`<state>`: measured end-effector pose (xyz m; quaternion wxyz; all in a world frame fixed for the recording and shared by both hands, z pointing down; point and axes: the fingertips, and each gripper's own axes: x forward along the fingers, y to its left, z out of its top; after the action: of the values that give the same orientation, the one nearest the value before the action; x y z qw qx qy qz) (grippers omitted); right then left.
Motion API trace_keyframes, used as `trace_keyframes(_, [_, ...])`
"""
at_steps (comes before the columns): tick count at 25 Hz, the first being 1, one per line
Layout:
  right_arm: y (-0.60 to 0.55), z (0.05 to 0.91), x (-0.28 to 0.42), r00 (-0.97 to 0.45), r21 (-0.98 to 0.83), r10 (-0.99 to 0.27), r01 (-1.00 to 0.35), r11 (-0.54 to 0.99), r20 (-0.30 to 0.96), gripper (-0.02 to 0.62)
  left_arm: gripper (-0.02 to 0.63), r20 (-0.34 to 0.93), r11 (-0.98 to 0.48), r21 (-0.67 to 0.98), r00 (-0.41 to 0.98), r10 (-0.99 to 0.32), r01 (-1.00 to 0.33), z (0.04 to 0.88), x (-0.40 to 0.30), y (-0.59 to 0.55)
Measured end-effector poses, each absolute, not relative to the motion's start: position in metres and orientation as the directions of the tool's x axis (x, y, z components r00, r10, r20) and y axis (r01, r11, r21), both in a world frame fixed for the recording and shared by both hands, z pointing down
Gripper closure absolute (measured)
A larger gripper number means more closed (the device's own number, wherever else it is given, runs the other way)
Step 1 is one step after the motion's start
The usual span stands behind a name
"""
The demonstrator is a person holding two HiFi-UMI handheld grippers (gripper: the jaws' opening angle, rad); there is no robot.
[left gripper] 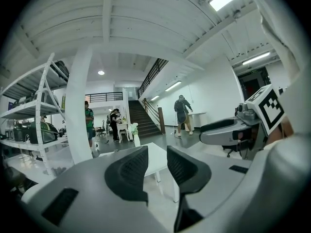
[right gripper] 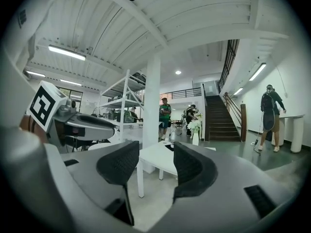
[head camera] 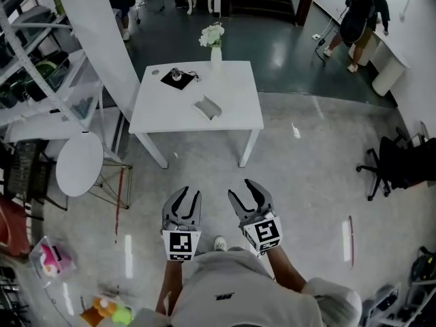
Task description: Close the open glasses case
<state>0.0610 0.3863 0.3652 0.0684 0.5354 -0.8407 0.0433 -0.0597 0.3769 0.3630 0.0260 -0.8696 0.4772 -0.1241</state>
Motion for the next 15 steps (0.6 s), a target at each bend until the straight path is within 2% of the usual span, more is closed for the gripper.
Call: trace_keyframes(15, [0.333,0.377,0.054,-0.421,0.010,-0.894,-0.904,0.427,0.157,0.371,0.472,0.193,-0.536,-0.170,0.506,-0.841,-0.827,0.373,-0.067,0.323])
